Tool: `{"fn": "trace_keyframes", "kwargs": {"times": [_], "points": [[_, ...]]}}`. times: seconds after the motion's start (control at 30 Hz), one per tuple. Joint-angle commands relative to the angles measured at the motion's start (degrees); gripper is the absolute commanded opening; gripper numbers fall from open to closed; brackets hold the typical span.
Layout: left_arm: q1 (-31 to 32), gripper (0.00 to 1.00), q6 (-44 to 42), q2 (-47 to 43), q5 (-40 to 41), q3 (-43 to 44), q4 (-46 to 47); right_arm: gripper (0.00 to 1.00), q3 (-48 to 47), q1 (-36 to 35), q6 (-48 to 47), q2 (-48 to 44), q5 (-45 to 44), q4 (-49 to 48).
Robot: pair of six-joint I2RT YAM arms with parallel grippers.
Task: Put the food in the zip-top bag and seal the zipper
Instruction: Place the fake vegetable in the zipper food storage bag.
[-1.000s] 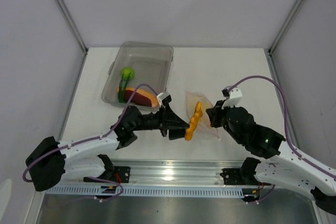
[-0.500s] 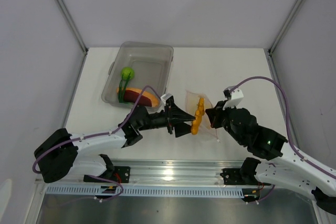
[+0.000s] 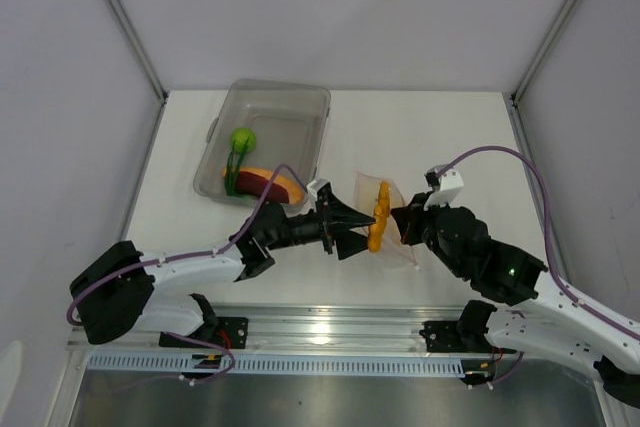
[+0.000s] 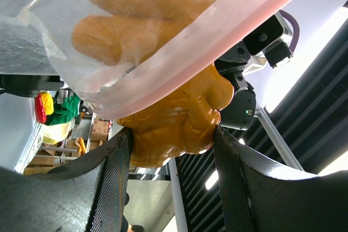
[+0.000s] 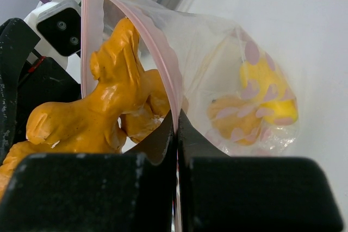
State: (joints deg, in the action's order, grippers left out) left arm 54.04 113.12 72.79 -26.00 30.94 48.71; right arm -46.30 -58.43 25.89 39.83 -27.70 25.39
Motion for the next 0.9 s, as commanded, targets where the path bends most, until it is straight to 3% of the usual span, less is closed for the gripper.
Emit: {"fn": "trace_keyframes", "kwargs": {"times": [0.0,0.43,0.57,0.67,0.73,0.8,0.87], "points": [[0.9,0.01,2.1,0.3,1.2,0.5,5.3,0.0,-0.6,-0.4,0.4,-0.3,-1.8,-1.7],[1.0,0.01,4.0,1.9,5.9,-0.7,7.3,0.0,-1.5,-0.5,0.3,0.5,-1.7,-1.6],[1.1,0.06,3.3,2.0,7.2,0.5,7.2,0.0,-1.6,-0.5,0.5,0.7,-1.4,-1.6],[1.0,0.14,3.2,2.1,8.0,0.4,7.4,0.0,-1.4,-0.8,0.7,0.7,-1.4,-1.6],[1.1,0.32,3.2,1.9,8.2,0.1,7.5,0.0,-1.4,-1.0,0.7,0.7,-1.5,-1.5],[1.1,0.43,3.1,1.7,8.2,-0.2,7.5,0.0,-1.4,-1.0,0.7,0.7,-1.6,-1.2],[1.1,0.47,2.6,1.2,8.3,-0.4,7.1,0.0,-1.3,-1.1,0.7,0.6,-1.7,-1.2]]}}
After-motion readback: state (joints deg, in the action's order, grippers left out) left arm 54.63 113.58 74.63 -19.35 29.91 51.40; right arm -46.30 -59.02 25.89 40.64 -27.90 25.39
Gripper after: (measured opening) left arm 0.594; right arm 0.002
